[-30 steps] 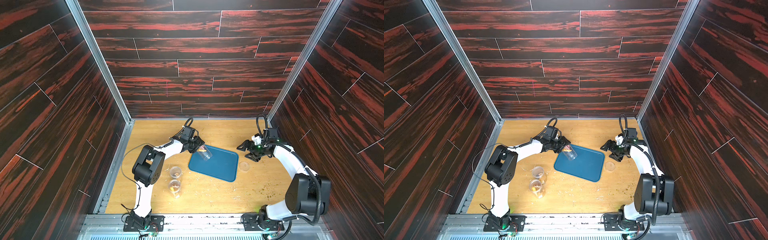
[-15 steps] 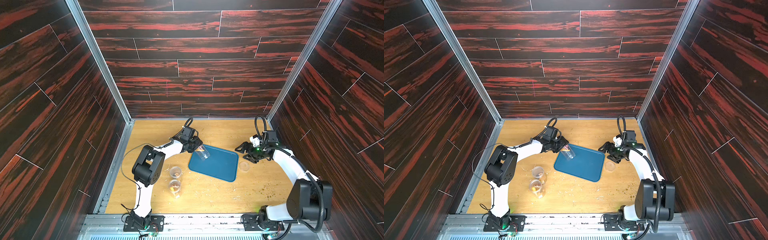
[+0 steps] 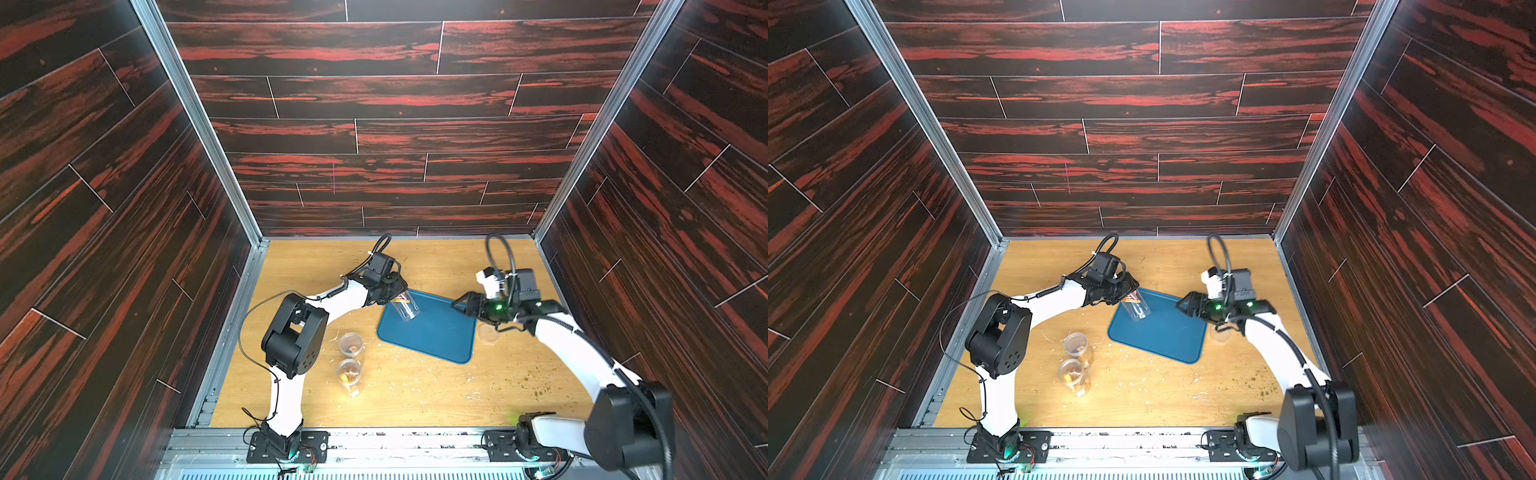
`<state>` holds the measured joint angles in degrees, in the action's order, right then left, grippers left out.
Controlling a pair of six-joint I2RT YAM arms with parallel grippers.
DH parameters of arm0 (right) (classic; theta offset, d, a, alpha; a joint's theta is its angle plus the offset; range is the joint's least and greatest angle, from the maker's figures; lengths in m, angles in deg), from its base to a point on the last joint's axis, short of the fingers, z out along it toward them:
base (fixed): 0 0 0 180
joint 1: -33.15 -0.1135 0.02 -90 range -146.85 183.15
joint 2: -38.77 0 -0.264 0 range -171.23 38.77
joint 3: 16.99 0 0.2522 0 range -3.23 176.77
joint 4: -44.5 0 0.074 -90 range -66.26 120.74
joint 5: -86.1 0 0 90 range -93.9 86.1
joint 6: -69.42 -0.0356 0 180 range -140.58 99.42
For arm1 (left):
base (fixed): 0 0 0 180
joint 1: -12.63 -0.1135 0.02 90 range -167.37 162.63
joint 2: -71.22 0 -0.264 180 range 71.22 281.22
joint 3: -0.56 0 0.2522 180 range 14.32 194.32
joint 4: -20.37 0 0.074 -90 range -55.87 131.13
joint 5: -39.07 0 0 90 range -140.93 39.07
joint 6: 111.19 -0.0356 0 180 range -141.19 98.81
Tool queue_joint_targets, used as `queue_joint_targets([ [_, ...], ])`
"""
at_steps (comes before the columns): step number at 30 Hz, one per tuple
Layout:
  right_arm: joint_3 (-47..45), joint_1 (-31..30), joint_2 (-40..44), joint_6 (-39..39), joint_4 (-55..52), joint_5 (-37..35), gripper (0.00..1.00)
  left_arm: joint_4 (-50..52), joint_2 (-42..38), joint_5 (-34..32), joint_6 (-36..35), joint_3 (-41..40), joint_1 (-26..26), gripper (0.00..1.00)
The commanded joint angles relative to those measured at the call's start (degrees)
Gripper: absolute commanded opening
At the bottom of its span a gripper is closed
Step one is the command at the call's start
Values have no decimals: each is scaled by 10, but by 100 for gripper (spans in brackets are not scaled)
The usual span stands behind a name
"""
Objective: Pour the cookies out of the jar
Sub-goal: Pour the cookies in the jar onto the tray.
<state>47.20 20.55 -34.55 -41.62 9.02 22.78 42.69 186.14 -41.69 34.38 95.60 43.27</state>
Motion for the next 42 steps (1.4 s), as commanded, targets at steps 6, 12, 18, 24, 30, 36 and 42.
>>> queue_joint_targets([
  [6, -20, -24, 23, 28, 44, 1, 84, 19, -28, -35, -43, 31, 14, 55],
  [12, -37, -30, 42, 27, 56, -6, 84, -8, -33, -71, -65, 25, 23, 55],
  [18, -46, -30, 55, 31, 49, -3, 84, -22, -22, -100, -90, 39, 32, 55],
  [24, -58, -30, 74, 40, 53, -6, 84, -16, -7, -123, -124, 68, 41, 55],
  [30, -67, -30, 84, 54, 65, -7, 84, -24, 7, -134, -160, 79, 53, 56],
  [36, -68, -30, 94, 66, 55, -5, 84, -29, 23, -144, -181, 81, 58, 57],
  [42, -75, -31, 104, 67, 52, 0, 84, -40, 29, -157, -220, 84, 66, 58],
])
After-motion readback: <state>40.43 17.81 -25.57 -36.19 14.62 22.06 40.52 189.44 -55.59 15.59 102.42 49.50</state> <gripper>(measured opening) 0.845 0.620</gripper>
